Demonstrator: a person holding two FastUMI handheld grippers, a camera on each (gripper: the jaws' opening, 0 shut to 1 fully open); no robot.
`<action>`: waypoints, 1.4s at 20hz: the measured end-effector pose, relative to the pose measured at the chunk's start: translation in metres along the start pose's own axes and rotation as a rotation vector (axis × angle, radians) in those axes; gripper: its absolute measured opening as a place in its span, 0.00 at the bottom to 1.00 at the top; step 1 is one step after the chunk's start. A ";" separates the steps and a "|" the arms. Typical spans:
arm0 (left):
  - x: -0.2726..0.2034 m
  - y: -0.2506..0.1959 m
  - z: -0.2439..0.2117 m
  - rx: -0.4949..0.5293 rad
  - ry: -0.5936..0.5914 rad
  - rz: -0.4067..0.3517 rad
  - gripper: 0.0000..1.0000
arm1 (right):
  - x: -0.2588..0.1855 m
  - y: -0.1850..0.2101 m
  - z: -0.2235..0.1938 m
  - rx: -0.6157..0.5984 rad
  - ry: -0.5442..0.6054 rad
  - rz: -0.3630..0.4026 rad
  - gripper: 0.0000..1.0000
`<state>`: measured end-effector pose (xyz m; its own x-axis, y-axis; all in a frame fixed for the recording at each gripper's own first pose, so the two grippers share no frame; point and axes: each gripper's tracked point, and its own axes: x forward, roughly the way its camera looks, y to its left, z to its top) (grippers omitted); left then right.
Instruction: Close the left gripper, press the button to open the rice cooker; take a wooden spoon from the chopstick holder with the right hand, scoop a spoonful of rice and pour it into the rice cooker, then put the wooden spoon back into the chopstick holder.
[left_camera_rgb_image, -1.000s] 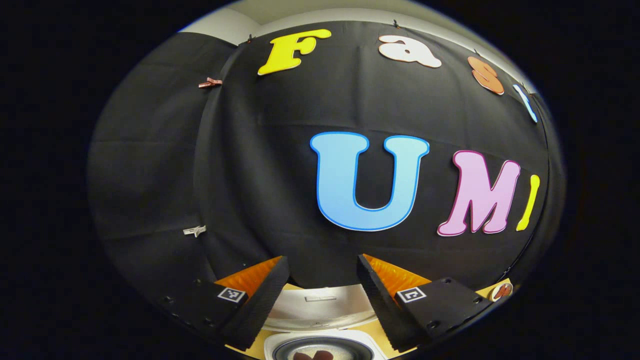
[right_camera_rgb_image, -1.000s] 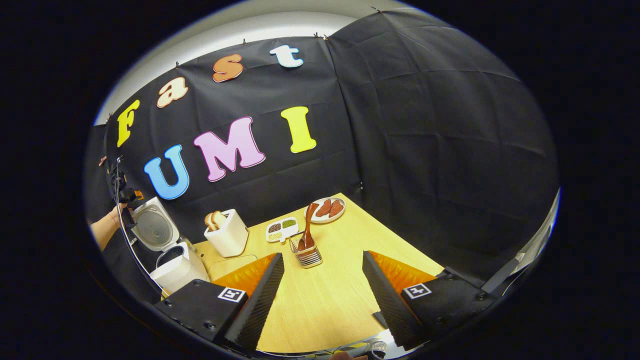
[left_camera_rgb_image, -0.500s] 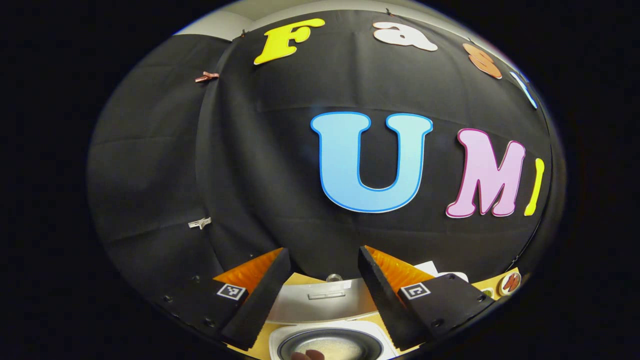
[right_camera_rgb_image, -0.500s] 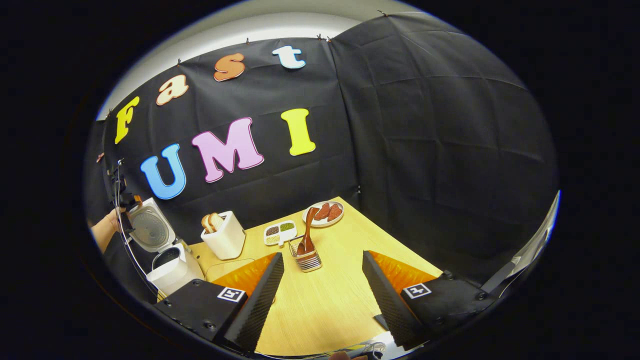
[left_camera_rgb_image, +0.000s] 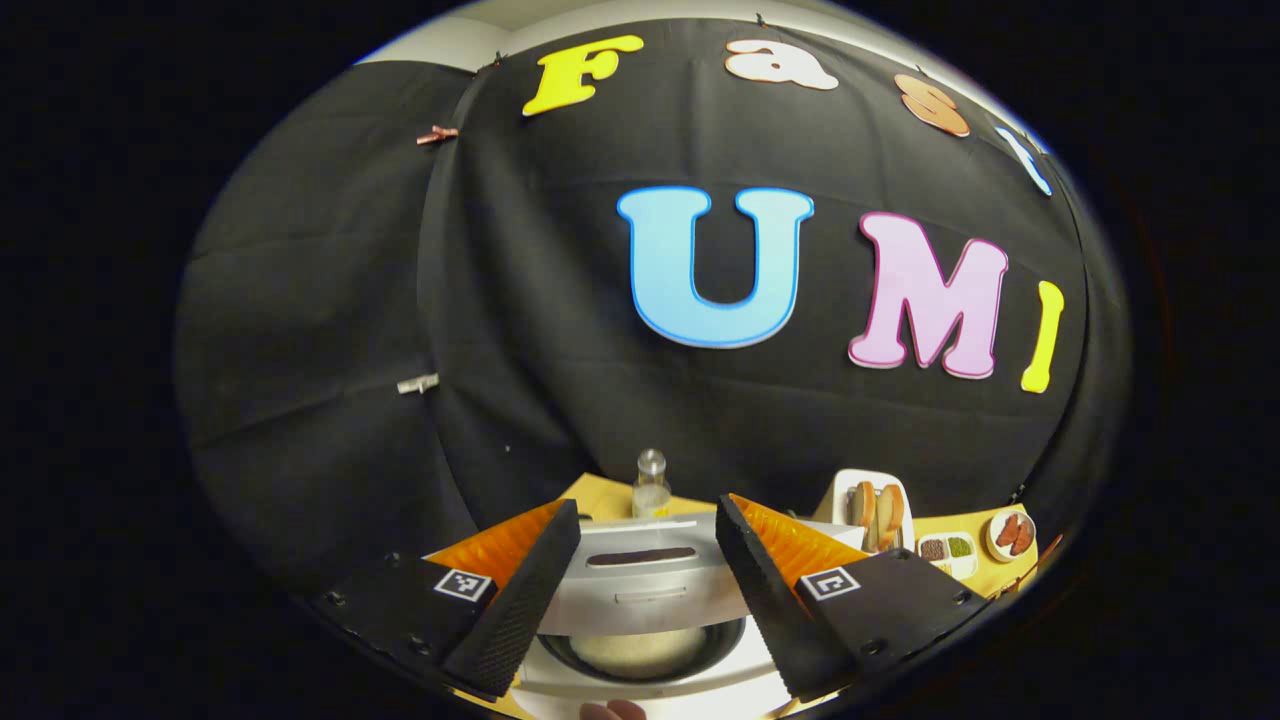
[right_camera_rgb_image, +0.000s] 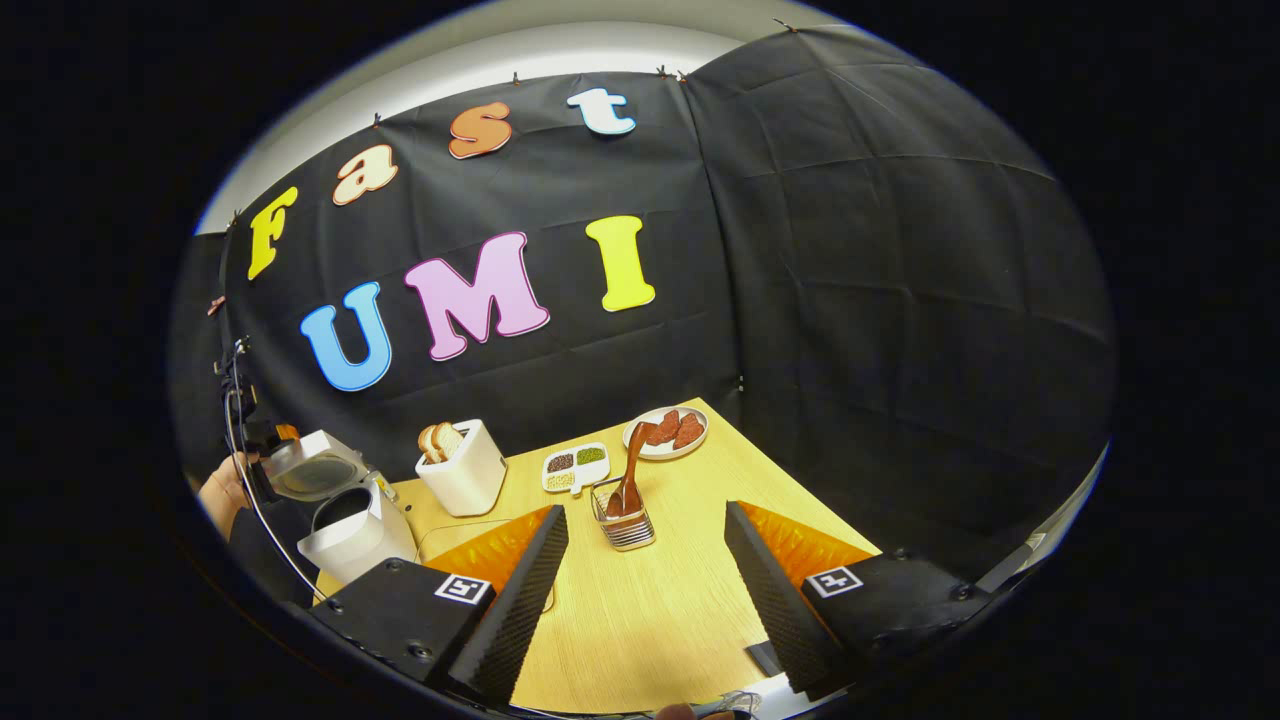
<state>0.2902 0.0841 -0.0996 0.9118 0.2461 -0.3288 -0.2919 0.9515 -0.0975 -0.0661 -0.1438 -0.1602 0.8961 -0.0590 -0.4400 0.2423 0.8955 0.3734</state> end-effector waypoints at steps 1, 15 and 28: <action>-0.001 0.000 -0.022 -0.014 0.047 0.003 0.97 | 0.000 -0.002 0.000 -0.006 0.001 0.000 0.98; 0.004 -0.007 -0.121 0.026 0.123 0.043 0.99 | 0.003 -0.012 -0.016 0.012 0.029 -0.003 0.98; 0.003 -0.005 -0.134 0.038 0.115 0.065 1.00 | -0.009 -0.022 -0.012 -0.008 0.006 -0.009 0.98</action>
<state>0.2555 0.0550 -0.2258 0.8518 0.2865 -0.4386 -0.3360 0.9411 -0.0379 -0.0842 -0.1578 -0.1743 0.8916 -0.0646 -0.4481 0.2473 0.8986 0.3625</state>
